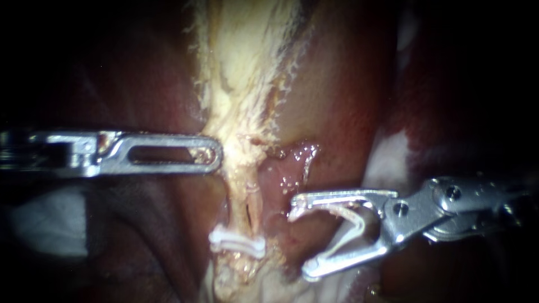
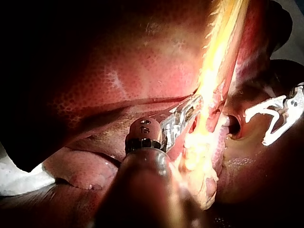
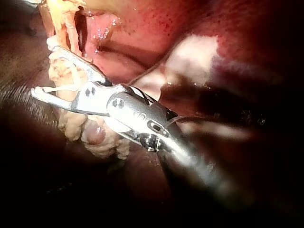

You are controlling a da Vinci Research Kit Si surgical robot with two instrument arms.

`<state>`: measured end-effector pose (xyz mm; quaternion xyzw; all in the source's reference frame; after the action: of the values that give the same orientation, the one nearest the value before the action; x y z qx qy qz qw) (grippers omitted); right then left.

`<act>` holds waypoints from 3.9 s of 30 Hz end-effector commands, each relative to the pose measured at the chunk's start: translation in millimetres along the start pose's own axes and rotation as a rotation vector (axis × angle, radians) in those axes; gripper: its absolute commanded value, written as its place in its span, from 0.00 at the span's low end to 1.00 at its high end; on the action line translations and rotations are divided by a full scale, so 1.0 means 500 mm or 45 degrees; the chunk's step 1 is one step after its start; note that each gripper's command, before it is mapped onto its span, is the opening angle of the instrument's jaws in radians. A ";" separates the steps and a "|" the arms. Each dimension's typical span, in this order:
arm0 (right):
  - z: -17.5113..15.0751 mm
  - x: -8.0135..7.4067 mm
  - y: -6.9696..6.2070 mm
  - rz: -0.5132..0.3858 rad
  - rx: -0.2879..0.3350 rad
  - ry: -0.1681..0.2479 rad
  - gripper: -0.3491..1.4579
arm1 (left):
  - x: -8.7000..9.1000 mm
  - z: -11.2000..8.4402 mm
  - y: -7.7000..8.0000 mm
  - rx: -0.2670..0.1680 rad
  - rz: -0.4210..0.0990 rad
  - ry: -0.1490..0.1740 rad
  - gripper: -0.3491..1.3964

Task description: Clipping third clip left tube

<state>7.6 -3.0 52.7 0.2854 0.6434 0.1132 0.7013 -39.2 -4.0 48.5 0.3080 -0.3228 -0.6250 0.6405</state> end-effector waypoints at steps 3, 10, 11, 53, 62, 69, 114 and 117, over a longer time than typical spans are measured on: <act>0.0002 0.0002 0.0001 0.000 -0.001 0.001 0.52 | 0.0000 0.0002 -0.0001 0.000 0.000 0.000 0.00; 0.0012 -0.0002 0.0002 -0.002 -0.003 0.004 0.52 | -0.0006 -0.0016 0.0000 0.001 -0.001 0.003 0.00; 0.0014 -0.0004 0.0002 -0.003 -0.004 0.004 0.52 | -0.0010 -0.0023 0.0002 -0.005 -0.002 -0.003 0.00; 0.0205 -0.0185 0.0125 0.097 -0.054 -0.109 0.52 | -0.0013 -0.0110 -0.0024 -0.057 -0.027 -0.058 0.00; 0.0204 -0.0181 0.0133 0.101 -0.065 -0.113 0.52 | -0.0001 -0.0114 -0.0048 -0.052 -0.031 -0.052 0.00; 0.0222 -0.0173 0.0137 0.103 -0.070 -0.112 0.52 | 0.0007 -0.0112 -0.0060 -0.047 -0.032 -0.047 0.00; 0.0335 -0.0137 0.0108 0.238 -0.133 -0.079 0.41 | 0.0006 -0.0104 -0.0060 -0.045 -0.031 -0.045 0.00; 0.0330 -0.0135 0.0110 0.240 -0.136 -0.079 0.40 | 0.0006 -0.0104 -0.0060 -0.045 -0.031 -0.045 0.00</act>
<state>23.6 -6.2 61.4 0.3102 0.5844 0.2046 0.7214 -36.9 -4.5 43.0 0.2897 -0.3192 -0.6437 0.6323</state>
